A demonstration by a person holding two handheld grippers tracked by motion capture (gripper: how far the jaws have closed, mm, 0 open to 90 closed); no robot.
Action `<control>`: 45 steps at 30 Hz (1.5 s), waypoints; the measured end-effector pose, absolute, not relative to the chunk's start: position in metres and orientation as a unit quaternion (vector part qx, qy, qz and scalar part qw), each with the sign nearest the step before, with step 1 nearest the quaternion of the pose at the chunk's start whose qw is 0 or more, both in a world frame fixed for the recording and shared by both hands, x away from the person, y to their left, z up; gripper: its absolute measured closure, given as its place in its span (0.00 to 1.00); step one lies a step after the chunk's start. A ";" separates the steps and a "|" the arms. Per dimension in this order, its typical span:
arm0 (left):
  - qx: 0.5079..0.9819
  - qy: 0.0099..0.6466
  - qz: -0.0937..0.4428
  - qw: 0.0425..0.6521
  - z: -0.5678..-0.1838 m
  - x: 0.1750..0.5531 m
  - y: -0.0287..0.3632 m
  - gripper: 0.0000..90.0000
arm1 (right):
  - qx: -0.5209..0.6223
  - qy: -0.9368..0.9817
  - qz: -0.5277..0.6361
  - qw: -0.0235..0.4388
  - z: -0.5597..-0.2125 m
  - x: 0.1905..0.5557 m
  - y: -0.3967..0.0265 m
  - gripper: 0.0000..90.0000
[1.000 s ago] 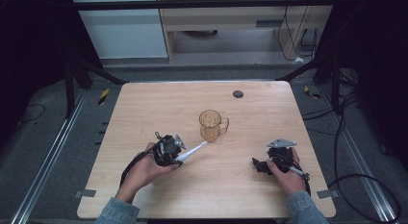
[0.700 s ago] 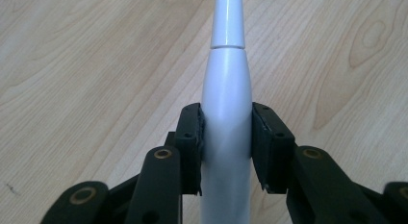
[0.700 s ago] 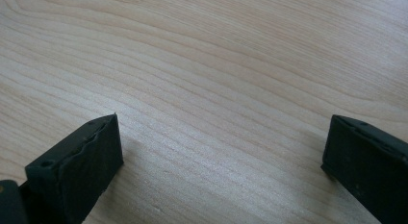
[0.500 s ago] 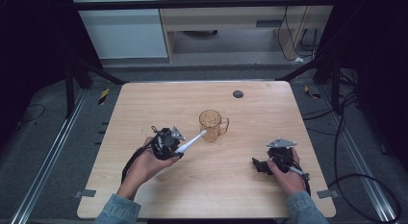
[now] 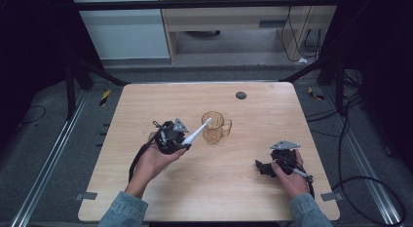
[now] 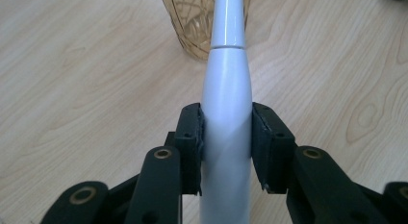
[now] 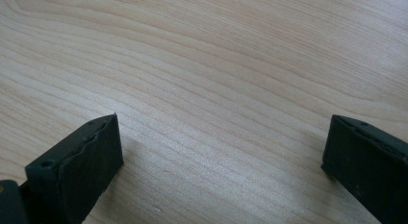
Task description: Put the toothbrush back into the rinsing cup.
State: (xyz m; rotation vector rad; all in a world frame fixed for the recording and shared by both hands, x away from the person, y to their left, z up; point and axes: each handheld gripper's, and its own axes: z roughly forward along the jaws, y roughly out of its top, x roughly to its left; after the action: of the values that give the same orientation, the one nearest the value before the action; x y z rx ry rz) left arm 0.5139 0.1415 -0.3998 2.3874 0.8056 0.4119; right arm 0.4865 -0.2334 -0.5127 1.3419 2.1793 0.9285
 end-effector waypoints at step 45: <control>0.861 0.306 0.192 0.357 -0.341 0.542 0.116 0.74 | 0.482 0.784 0.333 0.208 -0.513 0.486 -0.234 0.00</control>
State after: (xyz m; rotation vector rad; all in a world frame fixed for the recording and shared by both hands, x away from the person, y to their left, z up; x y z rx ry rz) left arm 0.5425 0.1156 -0.3406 2.2238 0.7911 0.4948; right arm 0.4865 -0.2335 -0.5126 1.3411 2.1807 0.9255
